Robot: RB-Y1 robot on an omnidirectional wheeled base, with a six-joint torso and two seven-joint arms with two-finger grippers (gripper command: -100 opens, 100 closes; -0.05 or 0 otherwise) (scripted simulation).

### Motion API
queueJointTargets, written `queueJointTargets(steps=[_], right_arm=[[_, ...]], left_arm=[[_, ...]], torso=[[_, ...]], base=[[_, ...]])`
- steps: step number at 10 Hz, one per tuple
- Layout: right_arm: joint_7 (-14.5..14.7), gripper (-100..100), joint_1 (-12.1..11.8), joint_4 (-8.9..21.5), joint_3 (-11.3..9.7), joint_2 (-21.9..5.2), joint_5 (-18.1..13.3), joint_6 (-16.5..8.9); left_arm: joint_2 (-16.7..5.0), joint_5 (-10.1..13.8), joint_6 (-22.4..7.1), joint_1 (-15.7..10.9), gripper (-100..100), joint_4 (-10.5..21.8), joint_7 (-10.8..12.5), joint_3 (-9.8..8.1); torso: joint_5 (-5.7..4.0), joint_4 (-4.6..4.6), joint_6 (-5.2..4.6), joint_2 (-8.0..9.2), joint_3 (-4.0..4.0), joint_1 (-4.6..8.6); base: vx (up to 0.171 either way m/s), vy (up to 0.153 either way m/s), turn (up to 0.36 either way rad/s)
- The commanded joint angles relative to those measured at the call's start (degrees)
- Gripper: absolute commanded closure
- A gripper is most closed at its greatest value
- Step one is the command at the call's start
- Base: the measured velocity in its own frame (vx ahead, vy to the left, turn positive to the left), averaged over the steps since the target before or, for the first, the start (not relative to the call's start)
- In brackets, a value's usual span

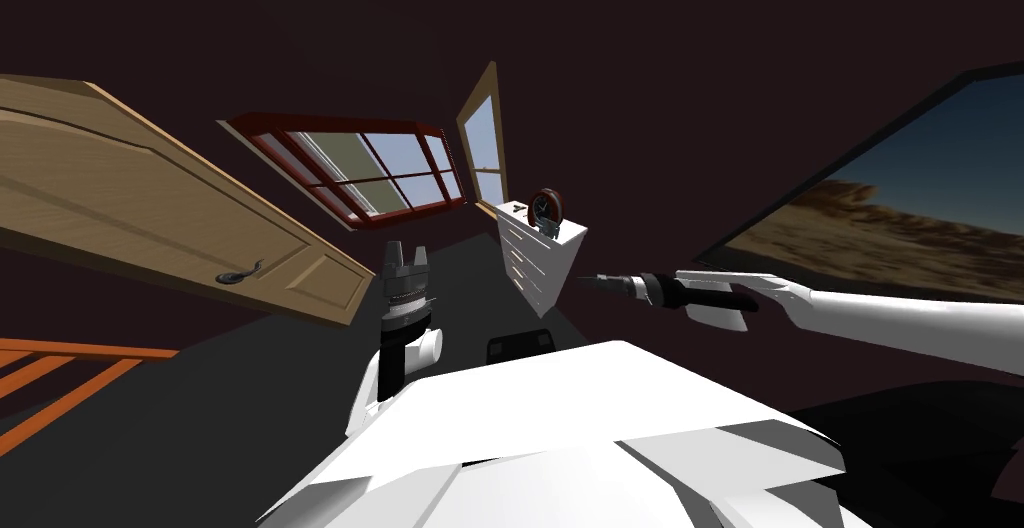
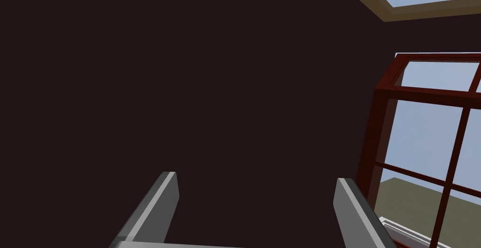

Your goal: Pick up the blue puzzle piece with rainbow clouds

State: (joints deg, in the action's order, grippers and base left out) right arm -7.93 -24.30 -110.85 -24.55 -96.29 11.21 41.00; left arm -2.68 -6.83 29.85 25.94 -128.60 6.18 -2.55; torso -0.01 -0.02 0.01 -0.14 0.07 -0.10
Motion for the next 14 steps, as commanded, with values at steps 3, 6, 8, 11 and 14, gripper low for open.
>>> queueJointTargets(steps=[3, 6, 8, 11, 14], right_arm=[[-1.5, -100, 1.4, 0.6, -1.0, -6.6, -0.2, 0.4], [-2.4, -100, 2.3, 0.9, -1.6, -11.7, -0.4, 0.6], [-2.4, -100, 2.3, 0.9, -1.6, -14.6, -0.4, 0.6], [-3.2, -100, 3.2, 1.1, -2.1, -19.3, -0.6, 0.7], [-4.0, -100, 4.1, 1.3, -2.5, -23.9, -0.9, 0.9]], left_arm=[[0.0, 0.0, 0.0, 0.0, 0, 0.0, 0.0, 0.0], [0.0, 0.0, 0.0, 0.0, 0, 0.0, 0.0, 0.0], [0.0, 0.0, 0.0, 0.0, 0, 0.0, 0.0, 0.0], [0.0, 0.0, 0.0, 0.0, 0, 0.0, 0.0, 0.0], [0.0, 0.0, 0.0, 0.0, 0, 0.0, 0.0, 0.0]], torso=[[0.0, 0.0, 0.0, 0.04, -0.02, 0.0], [0.0, 0.0, 0.0, 0.02, -0.01, 0.0], [0.01, -0.02, 0.0, -0.06, 0.04, -0.05], [0.01, -0.02, 0.0, -0.04, 0.03, -0.09], [0.02, -0.02, 0.0, -0.04, 0.03, -0.12]], base=[[0.028, 0.017, -0.002], [0.038, 0.017, -0.001], [0.039, 0.015, -0.002], [0.039, 0.025, 0.0], [0.041, 0.028, 0.0]])
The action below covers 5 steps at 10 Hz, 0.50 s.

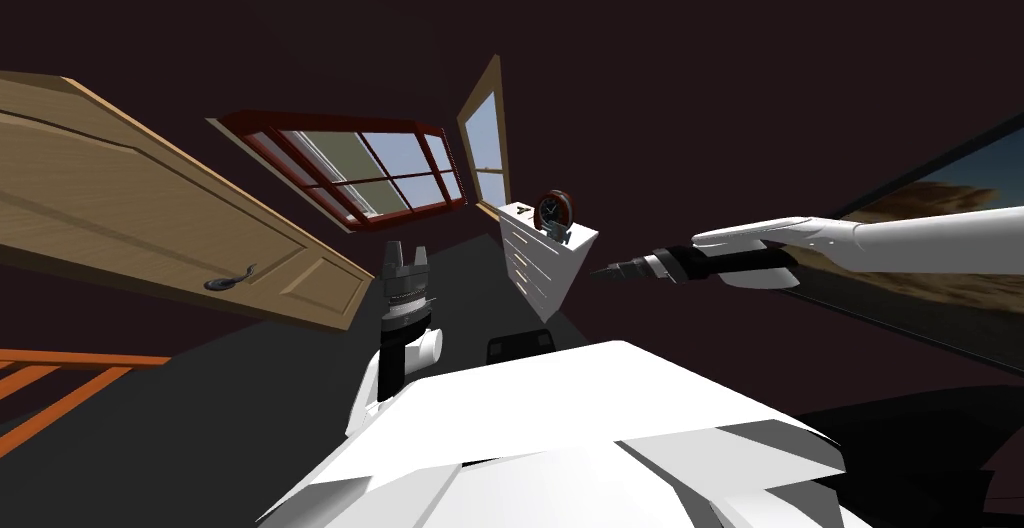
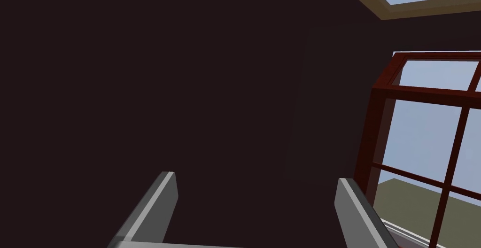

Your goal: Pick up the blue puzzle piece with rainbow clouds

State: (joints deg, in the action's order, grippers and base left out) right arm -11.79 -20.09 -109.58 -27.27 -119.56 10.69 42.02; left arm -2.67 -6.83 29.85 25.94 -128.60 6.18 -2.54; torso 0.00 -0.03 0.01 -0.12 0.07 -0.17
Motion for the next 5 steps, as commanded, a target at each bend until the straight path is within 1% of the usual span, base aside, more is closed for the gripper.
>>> queueJointTargets(steps=[1, 2, 3, 4, 5], right_arm=[[-0.9, -100, 0.7, 0.2, -0.1, -2.9, -0.6, 0.0], [-0.9, -100, 0.7, 0.2, -0.1, -5.0, -0.6, 0.0], [-1.7, -100, 1.6, 0.2, -0.4, -6.9, -1.0, 0.0], [-1.7, -100, 1.6, 0.2, -0.4, -8.8, -1.0, 0.0], [-2.4, -100, 2.5, 0.3, -0.7, -10.5, -1.3, 0.1]], left_arm=[[0.0, 0.0, 0.0, 0.0, 0, 0.0, 0.0, 0.0], [0.0, 0.0, 0.0, 0.0, 0, 0.0, 0.0, 0.0], [0.0, 0.0, 0.0, 0.0, 0, 0.0, 0.0, 0.0], [0.0, 0.0, 0.0, 0.0, 0, 0.0, 0.0, 0.0], [0.0, 0.0, 0.0, 0.0, 0, 0.0, 0.0, 0.0]], torso=[[0.0, 0.0, 0.0, 0.0, 0.0, 0.0], [0.01, -0.01, 0.0, -0.07, 0.03, -0.06], [0.01, -0.02, 0.0, -0.09, 0.05, -0.05], [0.02, -0.03, 0.01, -0.14, 0.07, -0.11], [0.02, -0.03, 0.01, -0.11, 0.07, -0.11]], base=[[0.056, 0.038, 0.005], [0.059, 0.035, -0.002], [0.069, 0.05, 0.007], [0.058, 0.048, 0.001], [0.081, 0.064, 0.007]])
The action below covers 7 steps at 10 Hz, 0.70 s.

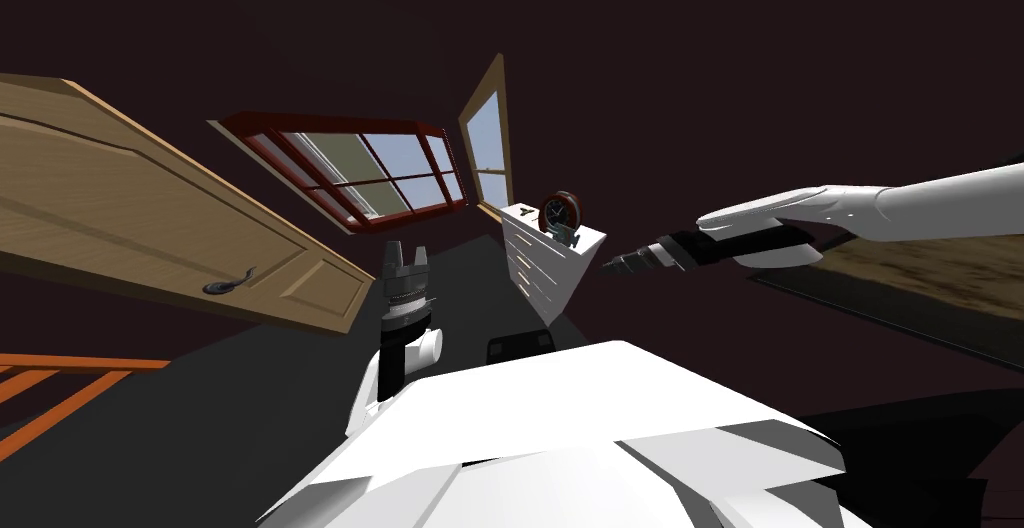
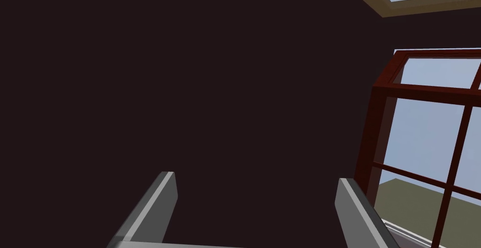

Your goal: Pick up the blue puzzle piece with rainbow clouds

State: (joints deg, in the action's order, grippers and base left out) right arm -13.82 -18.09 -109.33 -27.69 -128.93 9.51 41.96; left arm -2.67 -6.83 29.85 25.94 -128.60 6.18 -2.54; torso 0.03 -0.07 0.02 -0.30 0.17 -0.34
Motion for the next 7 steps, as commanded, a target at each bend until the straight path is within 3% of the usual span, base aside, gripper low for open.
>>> queueJointTargets(steps=[1, 2, 7], right_arm=[[-0.3, -100, 0.5, 0.0, -0.3, -2.9, -0.1, 0.1], [-0.3, -100, 0.5, 0.0, -0.3, -3.7, -0.1, 0.1], [-2.2, -100, 3.0, 0.0, -0.7, -12.6, -1.3, 0.0]], left_arm=[[0.0, 0.0, 0.0, 0.0, 0, 0.0, 0.0, 0.0], [0.0, 0.0, 0.0, 0.0, 0, 0.0, 0.0, 0.0], [0.0, 0.0, 0.0, 0.0, 0, 0.0, 0.0, 0.0]], torso=[[0.0, 0.0, 0.0, 0.0, 0.0, 0.0], [0.0, 0.0, 0.0, 0.04, -0.01, 0.05], [-0.01, 0.01, -0.01, 0.06, -0.03, 0.07]], base=[[0.065, 0.048, -0.001], [0.023, 0.014, 0.001], [0.059, 0.049, 0.006]])
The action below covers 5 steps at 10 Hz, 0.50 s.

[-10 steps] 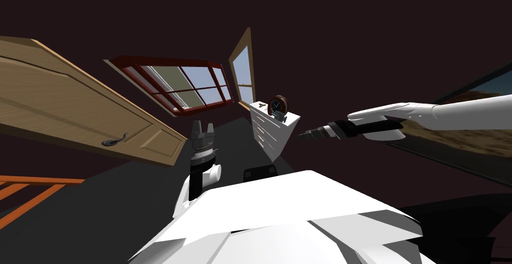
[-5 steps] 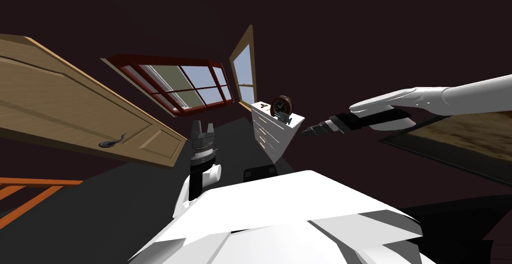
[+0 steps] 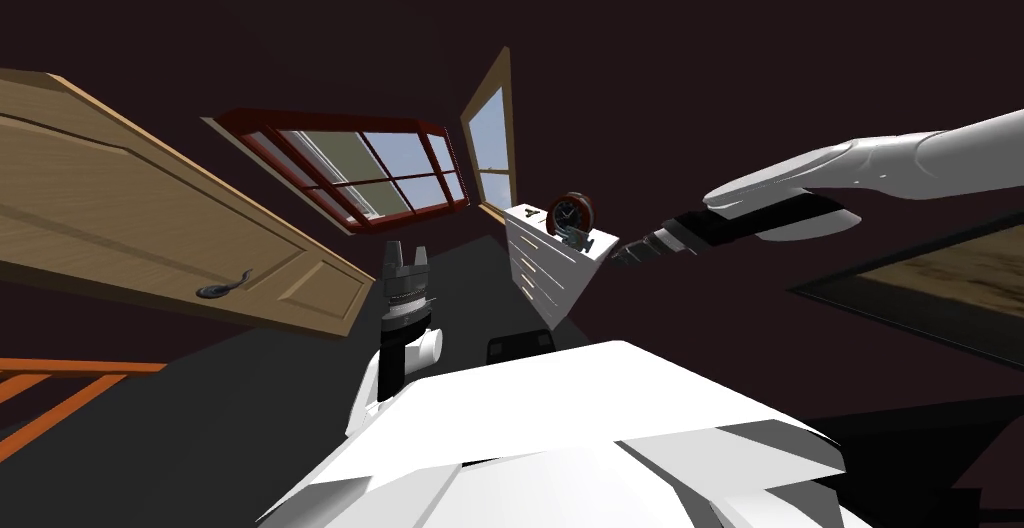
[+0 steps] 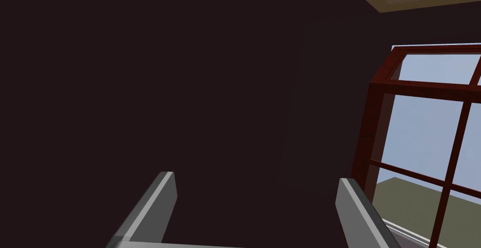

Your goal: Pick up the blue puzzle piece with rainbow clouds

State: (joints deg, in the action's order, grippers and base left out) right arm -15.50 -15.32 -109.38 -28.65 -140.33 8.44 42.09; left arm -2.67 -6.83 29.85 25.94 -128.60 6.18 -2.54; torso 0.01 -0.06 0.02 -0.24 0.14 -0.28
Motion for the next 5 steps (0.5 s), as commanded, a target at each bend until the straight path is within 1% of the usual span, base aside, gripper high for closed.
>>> queueJointTargets(steps=[1, 2, 3, 5], right_arm=[[-0.5, -100, 0.2, 0.0, 0.2, -2.4, -0.2, -0.1], [-1.0, -100, 0.9, 0.0, 0.2, -4.3, -0.6, -0.1], [-1.0, -100, 0.9, 0.0, 0.2, -5.1, -0.6, -0.1], [-1.8, -100, 2.1, -0.2, 0.1, -9.2, -1.2, -0.3]], left_arm=[[0.0, 0.0, 0.0, 0.0, 0, 0.0, 0.0, 0.0], [0.0, 0.0, 0.0, 0.0, 0, 0.0, 0.0, 0.0], [0.0, 0.0, 0.0, 0.0, 0, 0.0, 0.0, 0.0], [0.0, 0.0, 0.0, 0.0, 0, 0.0, 0.0, 0.0]], torso=[[0.0, 0.0, 0.0, 0.0, 0.0, 0.0], [0.0, 0.0, -0.01, 0.01, 0.0, 0.01], [0.0, -0.01, 0.0, -0.04, 0.02, -0.01], [0.01, 0.0, 0.0, -0.01, 0.01, -0.04]], base=[[0.061, 0.047, 0.006], [0.079, 0.051, 0.009], [0.068, 0.044, 0.004], [0.077, 0.072, 0.012]])
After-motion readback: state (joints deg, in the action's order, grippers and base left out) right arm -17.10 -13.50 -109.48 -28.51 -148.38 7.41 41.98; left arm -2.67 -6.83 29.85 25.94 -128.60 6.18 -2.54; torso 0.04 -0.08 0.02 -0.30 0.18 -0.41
